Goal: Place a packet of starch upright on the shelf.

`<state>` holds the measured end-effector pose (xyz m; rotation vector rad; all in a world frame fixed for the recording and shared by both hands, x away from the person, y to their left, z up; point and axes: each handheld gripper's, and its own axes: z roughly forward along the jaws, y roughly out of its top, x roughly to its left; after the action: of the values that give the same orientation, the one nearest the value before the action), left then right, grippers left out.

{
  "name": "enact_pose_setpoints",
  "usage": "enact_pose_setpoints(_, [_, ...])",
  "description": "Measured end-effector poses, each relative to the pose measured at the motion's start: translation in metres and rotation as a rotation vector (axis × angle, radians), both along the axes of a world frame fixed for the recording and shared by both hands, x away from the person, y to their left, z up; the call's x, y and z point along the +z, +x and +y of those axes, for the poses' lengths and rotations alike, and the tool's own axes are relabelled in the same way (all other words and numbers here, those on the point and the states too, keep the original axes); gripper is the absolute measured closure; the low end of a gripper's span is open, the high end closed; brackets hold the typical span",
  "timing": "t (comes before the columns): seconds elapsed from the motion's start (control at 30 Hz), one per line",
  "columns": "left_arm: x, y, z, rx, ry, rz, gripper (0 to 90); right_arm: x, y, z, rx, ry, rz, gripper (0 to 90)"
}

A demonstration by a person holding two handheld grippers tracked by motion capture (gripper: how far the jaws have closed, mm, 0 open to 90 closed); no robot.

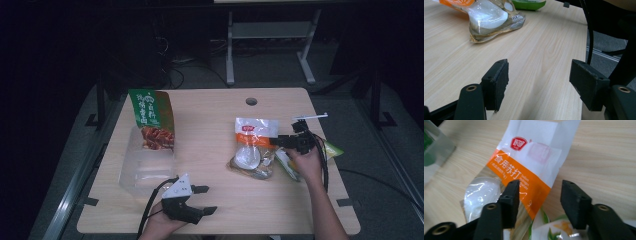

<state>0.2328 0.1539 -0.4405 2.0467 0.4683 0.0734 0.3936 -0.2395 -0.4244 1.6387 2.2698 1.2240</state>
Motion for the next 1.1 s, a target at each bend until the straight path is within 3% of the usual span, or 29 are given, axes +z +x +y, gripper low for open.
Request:
enact_pose_setpoints(0.17, [0.001, 0.000, 0.001, 0.003, -0.005, -0.002, 31.3, -0.006, 0.007, 0.013, 0.024, -0.016, 0.035, 72.6])
enact_pose_setpoints(0.23, [0.001, 0.001, 0.002, 0.005, -0.003, -0.002, 31.3, -0.007, 0.007, 0.016, 0.033, -0.010, 0.042, 83.9])
enact_pose_setpoints(0.3, [0.001, 0.002, 0.003, 0.009, -0.007, -0.001, 31.4, -0.006, 0.005, 0.017, 0.046, 0.003, 0.041, 89.4])
enact_pose_setpoints(0.53, [0.001, 0.002, 0.002, 0.007, -0.007, -0.002, 31.4, 0.003, -0.003, 0.020, 0.098, 0.028, 0.023, 88.3])
enact_pose_setpoints(0.63, [0.002, 0.001, 0.001, 0.006, -0.008, -0.003, 31.4, -0.001, 0.001, 0.019, 0.090, 0.044, 0.050, 74.8])
enact_pose_setpoints(0.73, [0.001, 0.001, 0.001, 0.006, -0.008, -0.001, 31.4, -0.008, 0.007, 0.021, 0.069, 0.029, 0.079, 69.2])
enact_pose_setpoints(0.8, [0.001, 0.002, 0.001, 0.006, -0.007, -0.001, 31.3, -0.012, 0.011, 0.024, 0.063, 0.040, 0.092, 70.4])
enact_pose_setpoints(0.93, [0.002, 0.002, 0.002, 0.009, -0.006, 0.000, 31.4, -0.013, 0.011, 0.029, 0.081, 0.059, 0.092, 88.9])
enact_pose_setpoints(1.1, [0.002, 0.002, 0.003, 0.014, -0.010, -0.001, 31.4, -0.002, 0.000, 0.034, 0.114, 0.069, 0.030, 89.6])
